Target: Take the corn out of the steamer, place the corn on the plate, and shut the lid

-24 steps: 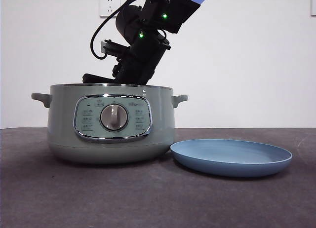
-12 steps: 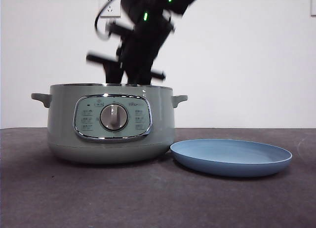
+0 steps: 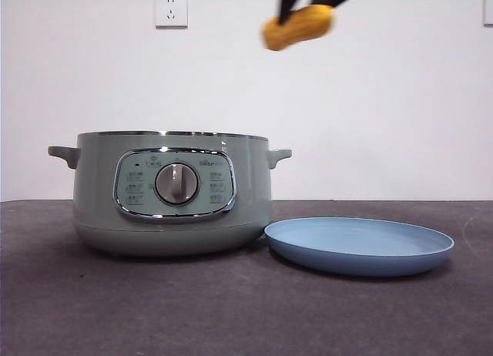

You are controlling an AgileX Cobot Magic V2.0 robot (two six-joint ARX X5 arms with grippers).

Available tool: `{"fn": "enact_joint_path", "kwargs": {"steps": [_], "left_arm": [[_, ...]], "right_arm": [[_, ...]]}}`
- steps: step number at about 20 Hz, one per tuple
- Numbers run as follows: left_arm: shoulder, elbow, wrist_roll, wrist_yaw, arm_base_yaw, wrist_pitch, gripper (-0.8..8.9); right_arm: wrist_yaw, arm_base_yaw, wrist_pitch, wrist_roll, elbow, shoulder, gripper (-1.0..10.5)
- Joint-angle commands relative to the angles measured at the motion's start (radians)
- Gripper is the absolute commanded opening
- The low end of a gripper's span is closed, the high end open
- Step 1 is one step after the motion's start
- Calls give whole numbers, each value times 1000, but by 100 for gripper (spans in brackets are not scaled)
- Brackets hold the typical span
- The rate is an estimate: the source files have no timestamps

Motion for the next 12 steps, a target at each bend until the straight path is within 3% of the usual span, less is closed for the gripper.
{"fn": "enact_joint_path", "kwargs": {"steps": [1, 5, 12], "left_arm": [[7, 16, -6, 9, -1, 50, -8], [40, 16, -6, 9, -1, 75, -8], [72, 16, -6, 9, -1, 83, -8]], "right_arm": [[-6, -50, -16, -23, -44, -26, -13], [-17, -98, 44, -29, -216, -51, -12], [-81, -111, 449, 43, -680, -58, -12]]}}
